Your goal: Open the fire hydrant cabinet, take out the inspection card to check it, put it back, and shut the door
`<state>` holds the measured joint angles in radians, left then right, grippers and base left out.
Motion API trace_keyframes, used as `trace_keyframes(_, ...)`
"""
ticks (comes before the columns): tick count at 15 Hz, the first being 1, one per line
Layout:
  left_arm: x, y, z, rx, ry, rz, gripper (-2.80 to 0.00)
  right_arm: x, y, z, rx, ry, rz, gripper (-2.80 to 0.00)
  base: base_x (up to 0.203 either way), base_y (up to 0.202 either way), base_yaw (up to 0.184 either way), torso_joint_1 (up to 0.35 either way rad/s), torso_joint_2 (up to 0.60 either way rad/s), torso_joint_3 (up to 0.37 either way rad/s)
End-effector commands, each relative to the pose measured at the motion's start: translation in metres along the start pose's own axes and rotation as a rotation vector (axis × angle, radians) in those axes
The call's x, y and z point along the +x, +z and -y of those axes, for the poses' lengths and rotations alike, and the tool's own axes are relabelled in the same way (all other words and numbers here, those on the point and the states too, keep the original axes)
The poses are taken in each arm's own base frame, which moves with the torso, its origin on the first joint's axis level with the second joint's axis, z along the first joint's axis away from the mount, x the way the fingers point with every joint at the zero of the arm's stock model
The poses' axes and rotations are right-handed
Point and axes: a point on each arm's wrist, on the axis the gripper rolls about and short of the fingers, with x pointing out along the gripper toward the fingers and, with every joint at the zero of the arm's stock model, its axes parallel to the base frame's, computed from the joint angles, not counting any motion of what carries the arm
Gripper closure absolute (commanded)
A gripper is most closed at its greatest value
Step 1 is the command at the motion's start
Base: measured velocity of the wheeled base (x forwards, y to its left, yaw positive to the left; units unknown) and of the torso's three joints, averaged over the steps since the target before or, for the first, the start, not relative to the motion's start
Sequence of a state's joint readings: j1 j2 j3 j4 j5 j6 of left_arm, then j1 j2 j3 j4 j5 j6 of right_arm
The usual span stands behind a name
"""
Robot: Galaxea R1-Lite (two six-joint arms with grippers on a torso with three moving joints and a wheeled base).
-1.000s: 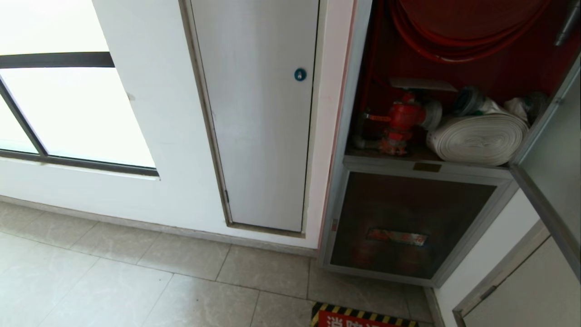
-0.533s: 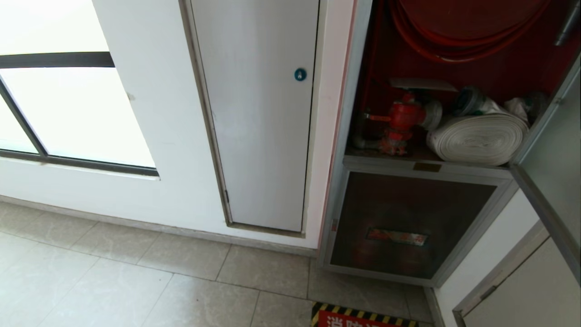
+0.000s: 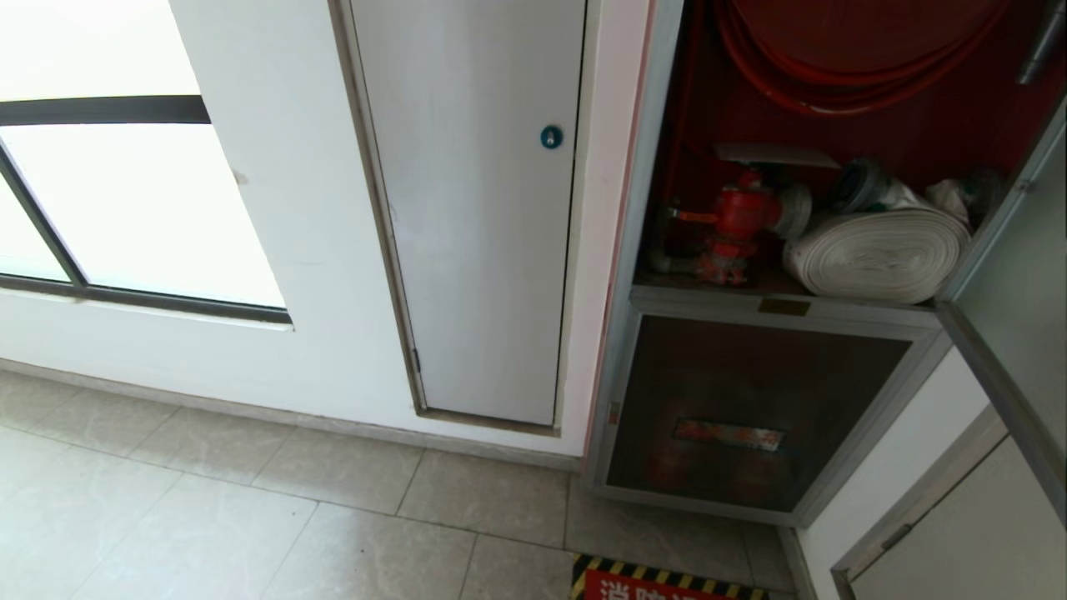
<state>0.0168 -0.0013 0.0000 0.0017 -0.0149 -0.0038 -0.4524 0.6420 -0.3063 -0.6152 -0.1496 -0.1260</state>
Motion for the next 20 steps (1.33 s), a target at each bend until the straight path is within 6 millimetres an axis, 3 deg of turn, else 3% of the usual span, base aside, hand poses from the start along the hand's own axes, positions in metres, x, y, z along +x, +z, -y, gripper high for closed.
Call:
trace_keyframes(1,0.0,0.0,0.0,-0.001,0.0,-0.001,0.0,-0.016,-0.004,-0.003,0.047,0.137,0.043,0.0,0.0,0.0,0.0,0.0,0.0,0.0)
trace_keyframes(4,0.0,0.0,0.0,-0.001,0.0,-0.001,0.0,-0.03,-0.015,-0.006,0.102,0.316,0.058,0.0,0.0,0.0,0.0,0.0,0.0,0.0)
trace_keyframes(9,0.0,0.0,0.0,-0.001,0.0,-0.001,0.0,-0.057,-0.03,0.005,0.123,0.421,0.079,0.0,0.0,0.0,0.0,0.0,0.0,0.0)
trace_keyframes(15,0.0,0.0,0.0,-0.001,0.0,-0.001,0.0,-0.088,-0.07,0.013,0.104,0.533,-0.027,0.0,0.0,0.0,0.0,0.0,0.0,0.0)
trace_keyframes(19,0.0,0.0,0.0,-0.001,0.0,-0.001,0.0,-0.102,-0.117,0.008,0.123,0.595,-0.167,0.0,0.0,0.0,0.0,0.0,0.0,0.0)
trace_keyframes(20,0.0,0.0,0.0,-0.001,0.001,-0.001,0.0,-0.103,-0.12,0.007,0.16,0.611,-0.206,0.0,0.0,0.0,0.0,0.0,0.0,0.0)
